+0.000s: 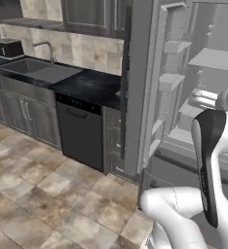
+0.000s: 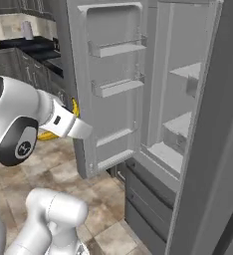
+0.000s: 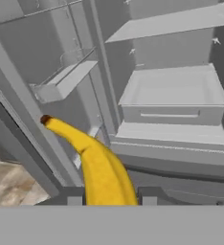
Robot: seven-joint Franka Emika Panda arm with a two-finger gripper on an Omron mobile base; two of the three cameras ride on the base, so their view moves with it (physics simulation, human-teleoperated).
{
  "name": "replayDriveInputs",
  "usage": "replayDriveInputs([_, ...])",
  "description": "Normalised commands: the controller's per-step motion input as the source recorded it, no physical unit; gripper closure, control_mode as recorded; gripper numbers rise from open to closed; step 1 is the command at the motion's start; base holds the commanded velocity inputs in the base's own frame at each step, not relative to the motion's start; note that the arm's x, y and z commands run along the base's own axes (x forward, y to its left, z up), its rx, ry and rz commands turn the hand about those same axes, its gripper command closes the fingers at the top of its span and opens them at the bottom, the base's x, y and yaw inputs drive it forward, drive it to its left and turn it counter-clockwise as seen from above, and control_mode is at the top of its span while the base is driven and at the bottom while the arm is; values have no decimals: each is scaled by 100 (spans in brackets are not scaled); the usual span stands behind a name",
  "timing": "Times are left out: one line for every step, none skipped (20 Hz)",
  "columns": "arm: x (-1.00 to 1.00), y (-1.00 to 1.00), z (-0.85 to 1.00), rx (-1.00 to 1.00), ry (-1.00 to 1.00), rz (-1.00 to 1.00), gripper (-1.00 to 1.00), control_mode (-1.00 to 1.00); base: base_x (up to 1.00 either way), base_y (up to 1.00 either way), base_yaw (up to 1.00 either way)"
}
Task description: Place the cold items (banana and garlic) from the fridge in one tupperware on the dining counter. Place the warm items (hot dog and kebab skewer) in the stove area in another tupperware.
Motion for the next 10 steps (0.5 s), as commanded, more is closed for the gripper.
replayDriveInputs([0,0,0,0,0,0,100,100,-65,-36,57])
replayDriveInputs([0,0,0,0,0,0,100,100,-73,-34,51])
replayDriveInputs([0,0,0,0,0,0,100,100,-83,-25,44])
replayDriveInputs([0,0,0,0,0,0,100,100,-82,-24,45])
replayDriveInputs([0,0,0,0,0,0,100,100,-81,-18,45])
replayDriveInputs([0,0,0,0,0,0,100,100,-84,-18,45])
replayDriveInputs([0,0,0,0,0,0,100,100,-84,-8,45])
replayDriveInputs([0,0,0,0,0,0,100,100,-85,0,44])
replayDriveInputs([0,0,0,0,0,0,100,100,-85,0,43])
replayDriveInputs([0,0,0,0,0,0,100,100,-85,0,43])
